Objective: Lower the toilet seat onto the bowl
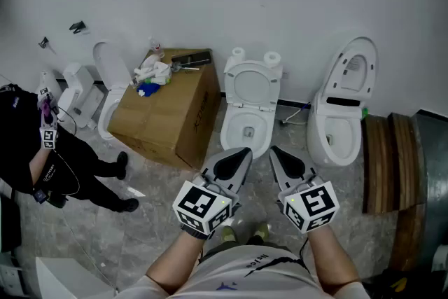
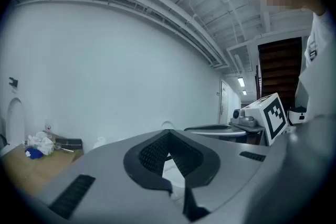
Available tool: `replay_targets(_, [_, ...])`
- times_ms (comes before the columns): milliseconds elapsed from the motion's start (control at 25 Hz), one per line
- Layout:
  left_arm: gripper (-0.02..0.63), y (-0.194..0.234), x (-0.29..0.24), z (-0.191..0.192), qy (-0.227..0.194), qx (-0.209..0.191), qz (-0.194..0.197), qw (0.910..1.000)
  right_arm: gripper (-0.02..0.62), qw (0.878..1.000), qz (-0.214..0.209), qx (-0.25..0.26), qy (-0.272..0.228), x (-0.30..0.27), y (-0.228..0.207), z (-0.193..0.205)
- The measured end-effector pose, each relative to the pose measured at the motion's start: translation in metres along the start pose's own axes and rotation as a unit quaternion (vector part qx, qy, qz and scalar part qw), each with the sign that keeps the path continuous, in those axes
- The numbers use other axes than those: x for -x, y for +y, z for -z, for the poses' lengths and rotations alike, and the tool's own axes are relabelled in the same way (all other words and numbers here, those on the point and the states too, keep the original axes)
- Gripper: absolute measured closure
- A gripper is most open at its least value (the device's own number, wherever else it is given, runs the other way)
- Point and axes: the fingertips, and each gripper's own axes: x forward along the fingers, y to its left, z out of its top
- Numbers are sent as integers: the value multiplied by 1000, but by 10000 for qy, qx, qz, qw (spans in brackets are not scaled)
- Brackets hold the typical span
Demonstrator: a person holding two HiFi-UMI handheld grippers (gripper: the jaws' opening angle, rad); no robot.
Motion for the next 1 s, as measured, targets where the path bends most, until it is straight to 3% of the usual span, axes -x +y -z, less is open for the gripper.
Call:
replay_targets(280, [598, -7, 0, 3, 39, 5, -37, 10000, 580, 9994, -45, -240, -247, 13, -6, -6])
replay_targets(600, [598, 4, -1, 3, -68, -44, -434, 9990, 580, 9964, 142, -614, -573, 22, -34, -7])
replay_targets(1000, [598, 2, -13, -2, -159, -2, -699, 9974, 578, 9960, -288, -662, -528, 18, -47, 0])
